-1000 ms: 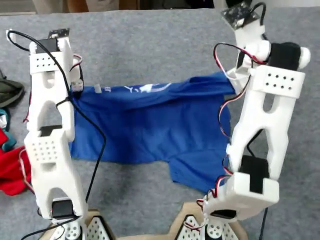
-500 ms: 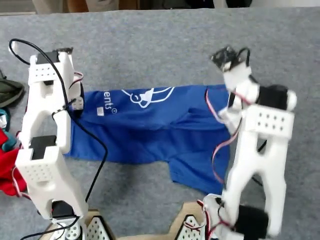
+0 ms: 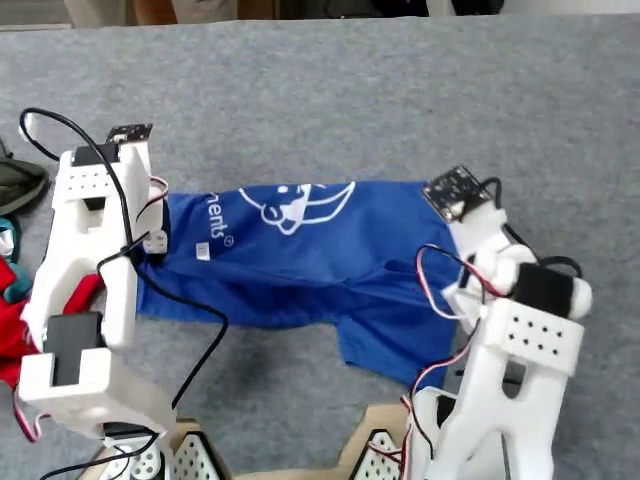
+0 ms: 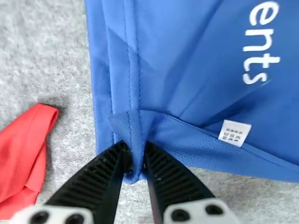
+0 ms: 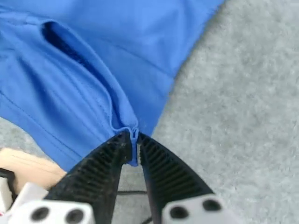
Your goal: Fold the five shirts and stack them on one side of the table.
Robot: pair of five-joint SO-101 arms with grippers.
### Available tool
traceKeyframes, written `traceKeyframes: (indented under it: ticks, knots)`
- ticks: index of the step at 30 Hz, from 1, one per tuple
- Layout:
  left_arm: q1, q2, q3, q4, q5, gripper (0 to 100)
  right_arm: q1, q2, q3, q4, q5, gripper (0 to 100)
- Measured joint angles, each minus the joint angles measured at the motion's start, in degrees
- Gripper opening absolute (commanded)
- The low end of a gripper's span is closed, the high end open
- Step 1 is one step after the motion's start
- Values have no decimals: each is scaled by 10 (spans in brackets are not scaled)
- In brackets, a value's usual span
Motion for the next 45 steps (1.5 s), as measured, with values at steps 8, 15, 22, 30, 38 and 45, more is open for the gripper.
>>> traceKeyframes:
  ticks: [8, 15, 22, 30, 38, 45]
  knots:
    - [-15, -12, 16, -19, -11, 19, 47, -4, 41, 0, 51, 5]
    - [-17, -12, 16, -30, -25, 29, 47, -4, 80, -19, 86, 9]
    - [-19, -12, 16, -4, -55, 226, 47, -16, 94, -19, 146, 210]
    - [-24, -14, -36, 91, -44, 229, 47, -136, 94, -4, 153, 224]
    - [-19, -14, -193, 112, -1, 229, 35, -174, 41, -34, 105, 224]
    - [32, 16, -192, 59, 98, 229, -86, -39, -5, -87, -18, 224]
